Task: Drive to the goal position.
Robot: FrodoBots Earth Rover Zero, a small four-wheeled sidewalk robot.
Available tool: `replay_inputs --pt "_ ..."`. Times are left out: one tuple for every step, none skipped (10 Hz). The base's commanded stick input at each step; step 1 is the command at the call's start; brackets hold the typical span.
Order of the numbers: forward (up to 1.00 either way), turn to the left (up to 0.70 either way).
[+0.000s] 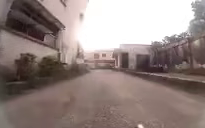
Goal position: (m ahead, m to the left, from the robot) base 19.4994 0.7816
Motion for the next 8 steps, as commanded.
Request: replay_inputs --pt "1.0 0.0" --pt "1.0 0.0" --pt "1.0 0.0" --pt "1.0 0.0" --pt "1.0 0.0" --pt "1.0 0.0" --pt "1.0 0.0" --pt "1.0 0.0"
